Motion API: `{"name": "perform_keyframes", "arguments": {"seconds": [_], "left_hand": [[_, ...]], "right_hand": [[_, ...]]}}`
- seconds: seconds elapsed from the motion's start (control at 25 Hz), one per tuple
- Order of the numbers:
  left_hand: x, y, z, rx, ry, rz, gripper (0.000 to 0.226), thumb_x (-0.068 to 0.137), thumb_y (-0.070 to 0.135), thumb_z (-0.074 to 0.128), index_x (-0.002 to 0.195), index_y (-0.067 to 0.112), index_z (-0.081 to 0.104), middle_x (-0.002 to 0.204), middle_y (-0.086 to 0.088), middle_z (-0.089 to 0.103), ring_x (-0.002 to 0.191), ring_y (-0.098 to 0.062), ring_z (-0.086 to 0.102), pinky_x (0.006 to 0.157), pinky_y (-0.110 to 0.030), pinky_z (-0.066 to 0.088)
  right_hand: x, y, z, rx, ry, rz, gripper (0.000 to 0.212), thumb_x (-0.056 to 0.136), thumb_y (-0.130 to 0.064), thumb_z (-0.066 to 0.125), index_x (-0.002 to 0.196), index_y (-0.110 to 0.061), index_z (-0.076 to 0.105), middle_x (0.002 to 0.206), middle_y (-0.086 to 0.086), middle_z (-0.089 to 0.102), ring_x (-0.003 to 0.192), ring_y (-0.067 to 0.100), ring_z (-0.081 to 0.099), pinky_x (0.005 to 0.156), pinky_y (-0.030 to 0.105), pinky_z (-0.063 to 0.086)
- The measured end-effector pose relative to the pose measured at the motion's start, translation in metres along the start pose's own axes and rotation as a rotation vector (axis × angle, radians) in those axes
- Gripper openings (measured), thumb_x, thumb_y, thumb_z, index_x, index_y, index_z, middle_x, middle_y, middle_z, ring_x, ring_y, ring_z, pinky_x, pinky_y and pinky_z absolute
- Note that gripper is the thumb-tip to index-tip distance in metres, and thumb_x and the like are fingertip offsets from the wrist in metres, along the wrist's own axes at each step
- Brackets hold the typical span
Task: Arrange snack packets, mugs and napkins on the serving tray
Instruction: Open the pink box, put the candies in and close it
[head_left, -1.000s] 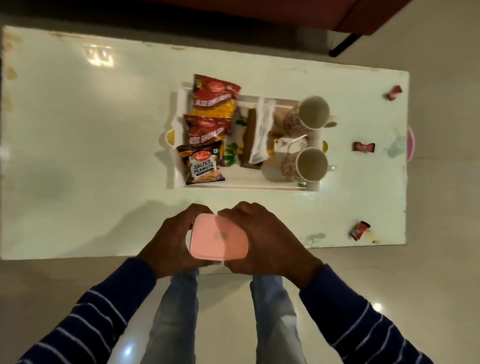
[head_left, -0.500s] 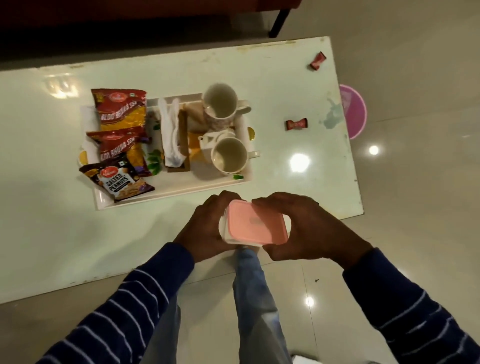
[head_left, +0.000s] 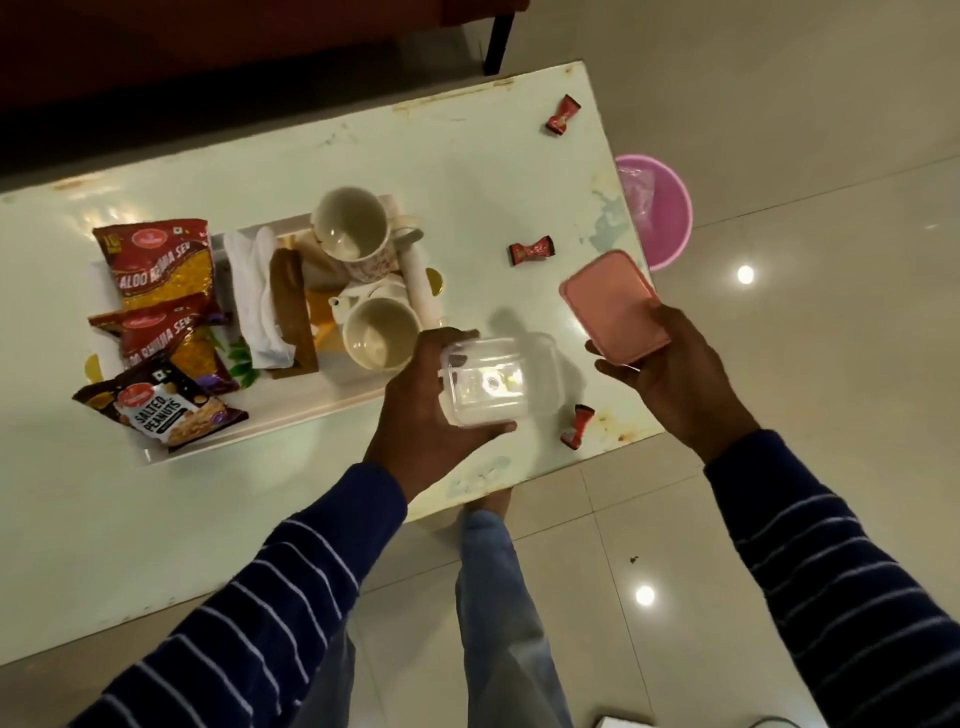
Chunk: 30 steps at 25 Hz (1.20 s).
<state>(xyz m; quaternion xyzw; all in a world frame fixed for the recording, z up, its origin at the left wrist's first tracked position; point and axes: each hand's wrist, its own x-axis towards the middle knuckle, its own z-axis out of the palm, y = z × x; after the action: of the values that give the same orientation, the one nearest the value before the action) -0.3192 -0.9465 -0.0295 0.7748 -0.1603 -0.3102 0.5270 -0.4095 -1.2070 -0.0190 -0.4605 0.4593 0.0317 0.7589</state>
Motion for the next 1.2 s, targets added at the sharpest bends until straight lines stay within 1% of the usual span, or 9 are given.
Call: {"name": "perform_keyframes", "arguments": {"seconds": [0.12,0.28,0.36,0.44,0.64,0.76,0.96,1.08,1.2], "left_hand": [[0.007,-0.004,0.009,-0.079,0.103,-0.06,0.093,0.059,0.018,0.094,0.136,0.03,0.043,0.129,0.018,0.052,0.119,0.008,0.05,0.082,-0.012,0.052],[0.012,-0.008,0.021,-0.087,0.137,-0.094,0.099,0.062,0.019,0.093,0.143,0.033,0.037,0.136,0.019,0.048,0.127,-0.004,0.049,0.093,-0.035,0.056],[0.014,-0.01,0.026,-0.057,0.157,-0.097,0.101,0.062,0.02,0.093,0.144,0.033,0.035,0.141,0.011,0.048,0.13,-0.011,0.049,0.095,-0.038,0.055],[0.015,-0.01,0.03,-0.057,0.173,-0.104,0.1,0.063,0.018,0.093,0.143,0.034,0.035,0.141,0.01,0.047,0.131,-0.011,0.048,0.095,-0.037,0.055],[0.025,-0.012,0.036,-0.047,0.206,-0.089,0.099,0.063,0.016,0.092,0.143,0.03,0.035,0.141,0.006,0.047,0.132,-0.013,0.047,0.095,-0.026,0.054],[0.03,-0.012,0.035,-0.067,0.19,-0.086,0.099,0.063,0.013,0.092,0.144,0.027,0.036,0.142,0.003,0.047,0.133,-0.015,0.047,0.096,-0.031,0.054],[0.034,-0.015,0.04,-0.107,0.171,-0.098,0.097,0.062,0.008,0.092,0.142,0.024,0.039,0.142,0.004,0.047,0.134,-0.017,0.046,0.098,-0.044,0.053],[0.035,-0.015,0.044,0.04,0.16,-0.063,0.091,0.061,0.008,0.092,0.136,0.026,0.042,0.132,0.021,0.047,0.13,-0.005,0.044,0.104,-0.035,0.049],[0.039,-0.008,0.047,0.071,0.13,-0.062,0.089,0.062,0.008,0.092,0.126,0.045,0.042,0.12,0.039,0.045,0.12,0.006,0.047,0.101,-0.027,0.05]], "right_hand": [[0.031,0.018,-0.016,-0.066,0.194,0.026,0.039,0.099,-0.033,0.053,0.131,-0.012,0.052,0.134,0.02,0.055,0.116,0.041,0.06,0.081,0.041,0.056],[0.049,0.037,-0.027,-0.255,0.378,-0.017,0.032,0.096,-0.037,0.057,0.116,-0.013,0.062,0.122,0.013,0.061,0.116,0.039,0.057,0.08,0.039,0.056],[0.043,0.048,-0.029,-0.457,0.59,-0.06,0.044,0.092,-0.04,0.064,0.125,-0.009,0.06,0.128,0.012,0.058,0.119,0.033,0.056,0.094,0.03,0.048],[0.025,0.067,-0.025,-0.699,0.699,-0.153,0.056,0.089,-0.041,0.068,0.133,-0.011,0.052,0.132,0.011,0.051,0.114,0.022,0.054,0.089,0.016,0.037],[-0.004,0.126,-0.002,-0.932,0.501,-0.178,0.056,0.083,-0.05,0.069,0.129,-0.035,0.041,0.122,-0.002,0.046,0.102,0.016,0.053,0.075,0.033,0.054],[0.002,0.134,0.005,-0.949,0.405,-0.174,0.045,0.091,-0.031,0.064,0.13,-0.034,0.043,0.121,0.0,0.047,0.101,0.021,0.058,0.079,0.037,0.059],[-0.003,0.113,0.013,-0.804,0.449,-0.27,0.027,0.095,-0.01,0.06,0.121,-0.016,0.06,0.109,0.001,0.059,0.095,0.021,0.064,0.084,0.031,0.057],[-0.008,0.069,0.027,-0.667,0.488,-0.429,0.022,0.091,-0.017,0.068,0.113,-0.017,0.063,0.098,-0.002,0.068,0.08,0.014,0.069,0.07,0.015,0.057],[-0.026,0.04,0.06,-0.702,0.311,-0.551,0.033,0.089,-0.028,0.071,0.121,-0.022,0.063,0.105,-0.008,0.067,0.08,0.004,0.067,0.064,0.009,0.054]]}}
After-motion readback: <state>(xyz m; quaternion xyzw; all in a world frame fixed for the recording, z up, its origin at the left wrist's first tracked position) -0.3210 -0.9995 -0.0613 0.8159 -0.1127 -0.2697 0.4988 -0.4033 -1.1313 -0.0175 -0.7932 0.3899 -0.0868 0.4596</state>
